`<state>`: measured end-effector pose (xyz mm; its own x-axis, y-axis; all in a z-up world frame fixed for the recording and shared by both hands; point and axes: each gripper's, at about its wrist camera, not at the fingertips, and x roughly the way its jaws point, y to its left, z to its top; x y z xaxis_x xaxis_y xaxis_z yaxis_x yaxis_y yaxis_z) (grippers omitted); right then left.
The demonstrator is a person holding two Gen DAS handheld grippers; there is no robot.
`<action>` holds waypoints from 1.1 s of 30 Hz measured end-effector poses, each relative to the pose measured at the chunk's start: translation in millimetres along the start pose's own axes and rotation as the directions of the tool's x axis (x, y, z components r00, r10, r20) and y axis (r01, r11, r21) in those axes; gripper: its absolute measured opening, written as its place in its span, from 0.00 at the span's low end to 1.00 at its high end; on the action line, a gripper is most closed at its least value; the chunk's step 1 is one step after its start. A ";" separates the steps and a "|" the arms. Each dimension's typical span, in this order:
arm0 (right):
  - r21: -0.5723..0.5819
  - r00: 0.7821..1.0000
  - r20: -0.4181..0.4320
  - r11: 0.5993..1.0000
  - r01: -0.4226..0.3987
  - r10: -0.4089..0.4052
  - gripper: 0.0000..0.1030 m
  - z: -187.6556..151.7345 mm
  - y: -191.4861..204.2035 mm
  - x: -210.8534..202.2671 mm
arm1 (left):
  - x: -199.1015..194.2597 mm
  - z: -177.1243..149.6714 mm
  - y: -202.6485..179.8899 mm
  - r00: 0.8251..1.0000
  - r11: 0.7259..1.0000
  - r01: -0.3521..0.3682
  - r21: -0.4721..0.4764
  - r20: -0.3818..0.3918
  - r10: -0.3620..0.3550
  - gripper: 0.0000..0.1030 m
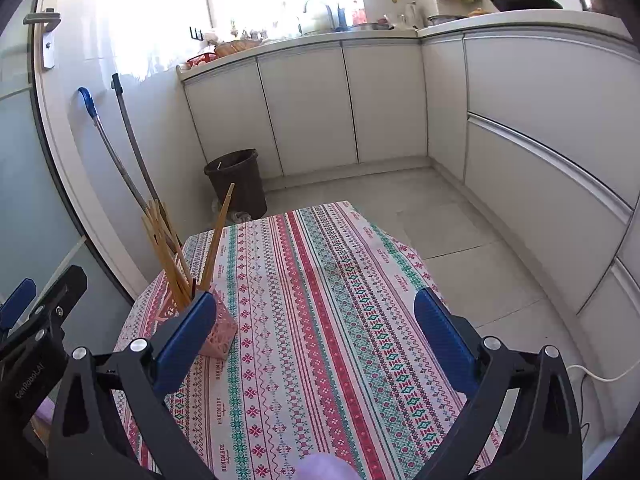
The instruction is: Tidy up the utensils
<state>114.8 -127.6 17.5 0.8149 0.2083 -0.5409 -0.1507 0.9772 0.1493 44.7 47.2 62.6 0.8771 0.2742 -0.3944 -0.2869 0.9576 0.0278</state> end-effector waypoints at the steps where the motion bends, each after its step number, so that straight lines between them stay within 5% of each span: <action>1: 0.001 1.000 0.000 1.000 0.002 -0.002 0.94 -0.1 -0.6 0.2 | 0.9 0.0 0.4 1.000 1.000 0.001 -0.004 -0.005 -0.001 0.93; 33: 0.020 1.000 -0.018 1.000 -0.002 0.002 0.94 -1.7 -4.2 3.8 | 4.6 -2.8 -3.0 1.000 1.000 0.013 0.009 -0.023 -0.013 0.93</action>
<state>117.6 -130.8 13.4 0.8045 0.2110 -0.5553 -0.1407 0.9759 0.1669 48.5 45.3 58.1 0.8716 0.2601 -0.4156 -0.2722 0.9618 0.0310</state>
